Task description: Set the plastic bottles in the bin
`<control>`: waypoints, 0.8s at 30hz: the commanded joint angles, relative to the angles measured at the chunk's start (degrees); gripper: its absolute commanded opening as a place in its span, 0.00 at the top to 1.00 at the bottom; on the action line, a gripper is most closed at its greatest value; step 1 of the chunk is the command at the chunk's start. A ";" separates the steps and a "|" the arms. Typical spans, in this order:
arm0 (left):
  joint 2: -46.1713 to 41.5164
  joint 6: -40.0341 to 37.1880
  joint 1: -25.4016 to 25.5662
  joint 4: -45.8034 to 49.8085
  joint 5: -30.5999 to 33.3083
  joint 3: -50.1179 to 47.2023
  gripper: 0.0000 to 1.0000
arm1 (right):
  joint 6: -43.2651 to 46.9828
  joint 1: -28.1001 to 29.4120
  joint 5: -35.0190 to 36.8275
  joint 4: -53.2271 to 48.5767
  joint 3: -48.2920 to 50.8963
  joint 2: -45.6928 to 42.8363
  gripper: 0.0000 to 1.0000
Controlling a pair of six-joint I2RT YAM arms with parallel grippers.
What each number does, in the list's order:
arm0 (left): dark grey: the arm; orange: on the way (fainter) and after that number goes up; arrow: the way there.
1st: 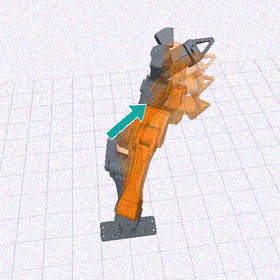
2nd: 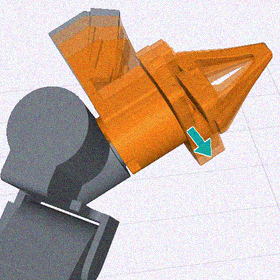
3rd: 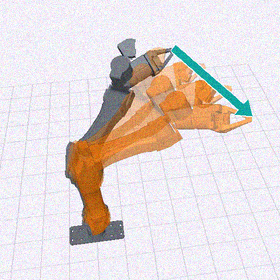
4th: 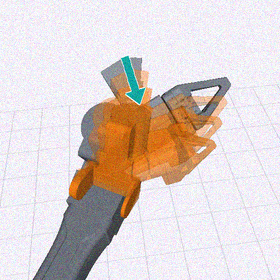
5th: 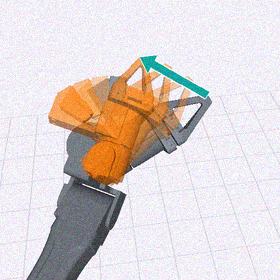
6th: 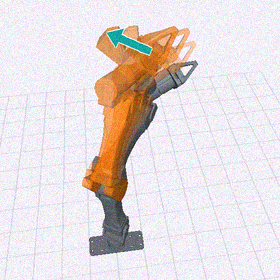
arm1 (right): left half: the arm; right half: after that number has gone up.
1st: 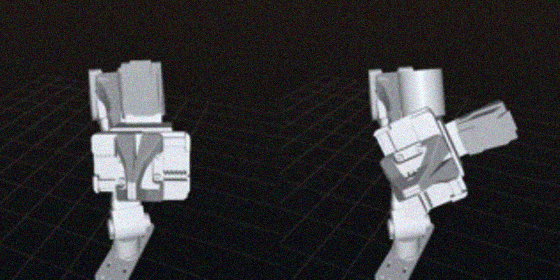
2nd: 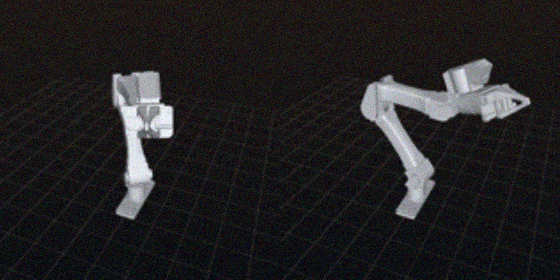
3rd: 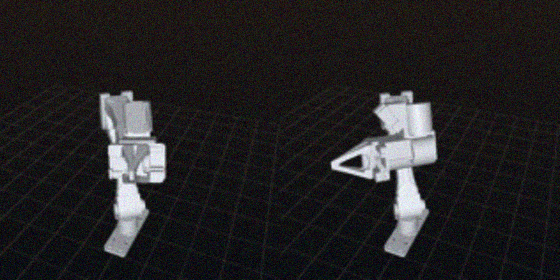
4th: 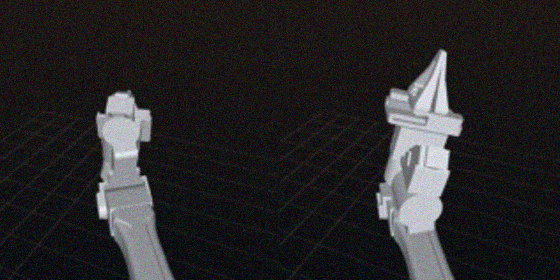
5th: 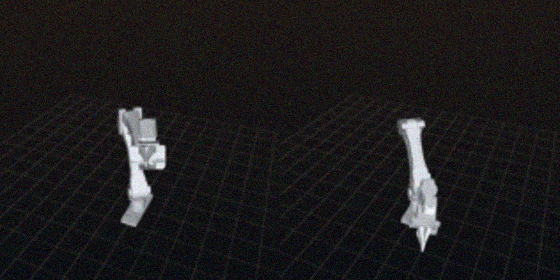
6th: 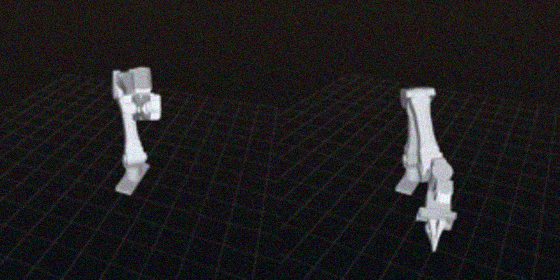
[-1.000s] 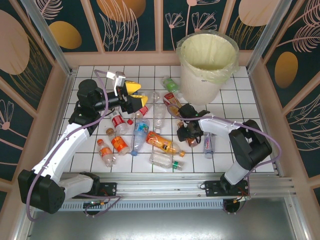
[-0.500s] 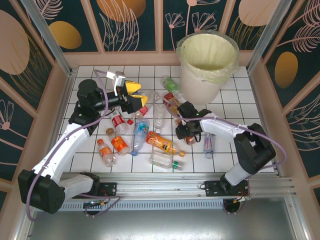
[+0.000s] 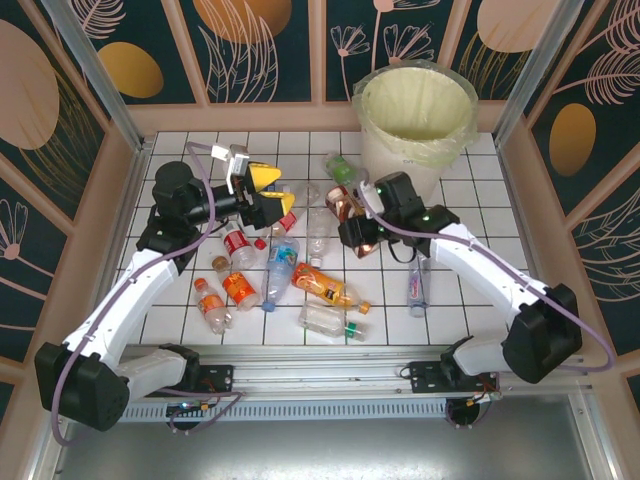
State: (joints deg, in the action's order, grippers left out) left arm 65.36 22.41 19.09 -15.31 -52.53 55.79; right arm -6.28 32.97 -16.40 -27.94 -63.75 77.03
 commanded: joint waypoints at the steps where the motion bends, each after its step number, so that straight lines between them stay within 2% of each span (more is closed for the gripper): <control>1: -1.79 0.60 0.33 -4.93 -2.00 -1.86 0.02 | 0.61 -1.32 -7.03 4.20 -4.49 -2.19 0.40; 7: -3.16 0.70 0.32 -6.13 -0.94 -2.66 0.01 | -0.86 -4.71 -10.40 10.03 -9.96 -3.29 0.40; 15: -4.61 2.06 0.36 -9.73 1.37 -4.72 0.02 | -1.69 -8.56 -7.75 15.19 -17.63 -1.60 0.39; 24: -5.32 4.05 0.40 -12.47 3.22 -6.14 0.01 | -2.07 -11.76 3.03 15.35 -28.85 4.29 0.39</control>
State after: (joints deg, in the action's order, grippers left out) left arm 60.93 25.30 19.09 -24.27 -50.13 49.95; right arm -7.84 22.31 -18.44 -14.35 -88.42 79.13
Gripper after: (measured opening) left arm 0.985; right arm 0.610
